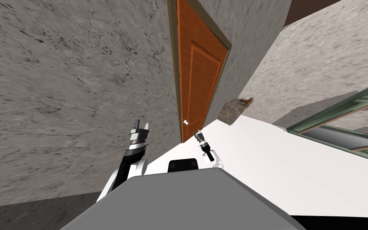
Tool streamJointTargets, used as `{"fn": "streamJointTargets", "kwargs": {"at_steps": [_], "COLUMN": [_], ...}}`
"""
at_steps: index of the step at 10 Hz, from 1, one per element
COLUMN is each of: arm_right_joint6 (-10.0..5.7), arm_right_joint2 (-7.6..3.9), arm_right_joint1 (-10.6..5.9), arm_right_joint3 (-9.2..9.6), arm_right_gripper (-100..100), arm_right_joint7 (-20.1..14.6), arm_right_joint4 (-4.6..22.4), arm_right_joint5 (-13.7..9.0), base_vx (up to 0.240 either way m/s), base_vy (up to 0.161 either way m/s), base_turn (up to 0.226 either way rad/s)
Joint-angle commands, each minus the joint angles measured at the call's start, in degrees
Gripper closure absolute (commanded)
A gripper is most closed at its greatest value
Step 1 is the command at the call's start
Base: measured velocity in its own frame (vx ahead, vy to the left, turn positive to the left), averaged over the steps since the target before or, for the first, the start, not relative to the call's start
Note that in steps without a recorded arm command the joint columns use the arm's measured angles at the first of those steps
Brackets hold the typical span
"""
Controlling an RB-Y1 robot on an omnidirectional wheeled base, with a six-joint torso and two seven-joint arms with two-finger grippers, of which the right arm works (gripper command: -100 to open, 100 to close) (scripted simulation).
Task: Pull the door open
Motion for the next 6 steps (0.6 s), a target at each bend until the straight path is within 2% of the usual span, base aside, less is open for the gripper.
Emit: {"fn": "streamJointTargets", "kwargs": {"at_steps": [1,6], "arm_right_joint6": [-1.09,-3.39], "arm_right_joint2": [0.03,0.42], "arm_right_joint1": [-0.86,-3.22], "arm_right_joint3": [-0.10,-0.15], "arm_right_gripper": [-100,-100], "arm_right_joint7": [2.08,7.70], "arm_right_joint4": [2.68,9.56], "arm_right_joint5": [0.88,3.52], "base_vx": [0.096,0.087], "base_vy": [-0.008,-0.021], "base_turn": [0.034,0.028]}}
